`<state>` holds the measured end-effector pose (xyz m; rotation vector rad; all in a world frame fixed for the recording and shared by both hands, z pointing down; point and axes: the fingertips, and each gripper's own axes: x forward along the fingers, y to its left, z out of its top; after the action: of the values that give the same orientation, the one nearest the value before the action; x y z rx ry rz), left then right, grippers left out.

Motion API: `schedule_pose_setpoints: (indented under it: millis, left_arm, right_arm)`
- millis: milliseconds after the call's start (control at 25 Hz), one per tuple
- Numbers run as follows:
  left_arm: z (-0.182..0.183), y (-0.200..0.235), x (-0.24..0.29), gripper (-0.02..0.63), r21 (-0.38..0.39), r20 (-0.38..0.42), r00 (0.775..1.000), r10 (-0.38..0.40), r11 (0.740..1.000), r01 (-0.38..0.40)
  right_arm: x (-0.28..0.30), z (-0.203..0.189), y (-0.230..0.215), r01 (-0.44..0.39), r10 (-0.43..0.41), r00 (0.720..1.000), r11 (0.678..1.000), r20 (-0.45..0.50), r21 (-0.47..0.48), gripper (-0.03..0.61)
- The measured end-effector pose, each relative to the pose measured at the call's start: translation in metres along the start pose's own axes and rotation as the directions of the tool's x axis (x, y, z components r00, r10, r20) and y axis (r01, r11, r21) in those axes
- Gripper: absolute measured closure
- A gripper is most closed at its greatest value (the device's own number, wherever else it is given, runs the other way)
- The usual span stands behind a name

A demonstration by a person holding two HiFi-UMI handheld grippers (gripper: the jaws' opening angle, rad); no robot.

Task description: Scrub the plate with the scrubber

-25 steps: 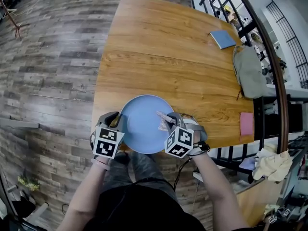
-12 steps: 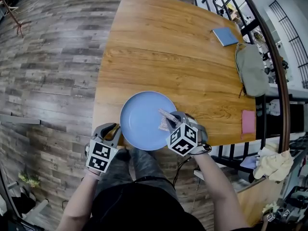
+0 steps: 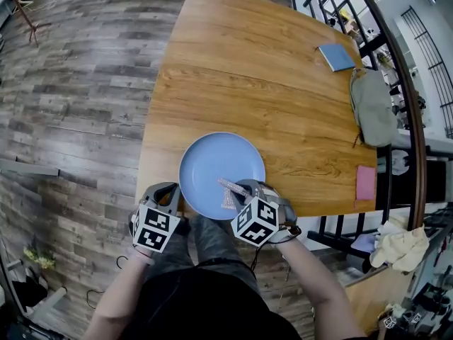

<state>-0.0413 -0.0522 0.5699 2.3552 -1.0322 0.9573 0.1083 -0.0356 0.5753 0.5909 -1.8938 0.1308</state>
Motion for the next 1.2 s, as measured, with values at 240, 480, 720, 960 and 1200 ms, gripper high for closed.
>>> schedule_pose_setpoints:
  millis: [240, 480, 720, 960, 1200]
  left_arm:
    - [0.0, 0.002, 0.001, 0.617, -0.003, -0.01, 1.0, 0.005, 1.0, -0.005]
    - [0.011, 0.008, 0.001, 0.617, -0.052, 0.045, 0.999, 0.011, 0.999, -0.009]
    - [0.016, 0.015, 0.007, 0.617, -0.082, 0.04, 0.999, -0.015, 0.996, 0.018]
    - [0.016, 0.009, 0.012, 0.617, -0.074, 0.022, 0.999, -0.031, 0.997, 0.033]
    - [0.015, 0.009, 0.015, 0.617, -0.067, 0.016, 0.999, -0.032, 0.997, 0.033]
  right_arm:
    - [0.01, 0.028, 0.023, -0.057, 0.058, 0.997, 0.998, 0.044, -0.03, 0.512]
    - [0.02, 0.055, 0.034, -0.067, 0.077, 0.993, 0.991, 0.087, -0.117, 0.512]
    - [0.025, 0.069, 0.035, -0.09, 0.106, 0.987, 0.987, 0.118, -0.135, 0.512]
    - [0.032, 0.085, 0.033, -0.089, 0.118, 0.976, 0.983, 0.181, -0.159, 0.512]
    - [0.037, 0.091, 0.016, -0.051, 0.077, 0.971, 0.992, 0.227, -0.119, 0.511]
